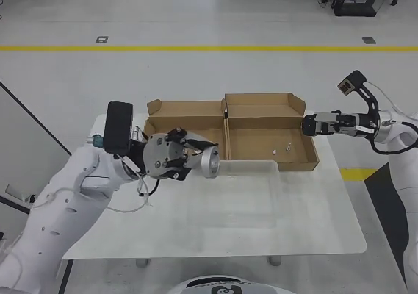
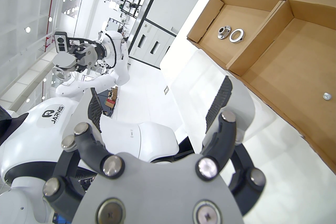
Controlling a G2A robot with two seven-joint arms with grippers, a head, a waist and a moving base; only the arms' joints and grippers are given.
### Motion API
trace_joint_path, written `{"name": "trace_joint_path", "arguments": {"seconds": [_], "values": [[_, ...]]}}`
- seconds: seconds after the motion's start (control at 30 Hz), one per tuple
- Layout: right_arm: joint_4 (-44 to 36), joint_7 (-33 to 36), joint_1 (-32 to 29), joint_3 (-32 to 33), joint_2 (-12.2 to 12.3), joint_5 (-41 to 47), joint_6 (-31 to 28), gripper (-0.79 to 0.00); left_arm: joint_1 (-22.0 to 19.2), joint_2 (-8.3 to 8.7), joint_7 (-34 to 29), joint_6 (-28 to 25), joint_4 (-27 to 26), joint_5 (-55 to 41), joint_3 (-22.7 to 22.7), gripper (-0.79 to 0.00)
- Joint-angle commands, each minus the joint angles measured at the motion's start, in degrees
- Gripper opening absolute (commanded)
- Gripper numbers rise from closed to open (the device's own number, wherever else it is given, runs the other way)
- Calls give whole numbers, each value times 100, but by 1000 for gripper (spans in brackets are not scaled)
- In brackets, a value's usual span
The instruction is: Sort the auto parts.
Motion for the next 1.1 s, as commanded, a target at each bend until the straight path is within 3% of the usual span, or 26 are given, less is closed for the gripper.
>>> {"name": "trace_joint_path", "arguments": {"seconds": [0.0, 0.33, 0.67, 0.8, 1.07], "values": [[0, 0, 0, 0, 0, 2, 0, 0, -158, -10, -232, -99, 251, 123, -5, -785], [0, 0, 0, 0, 0, 2, 0, 0, -801, 34, -1336, -303, 887, 975, 339, -785], [0, 0, 0, 0, 0, 2, 0, 0, -1644, 157, -1890, -303, 1794, 1528, 972, -785], [0, 0, 0, 0, 0, 2, 0, 0, -2045, 179, -2180, -303, 2031, 2000, 1370, -785], [0, 0, 0, 0, 0, 2, 0, 0, -2836, 228, -2129, -303, 2522, 2886, 2386, -785]]}}
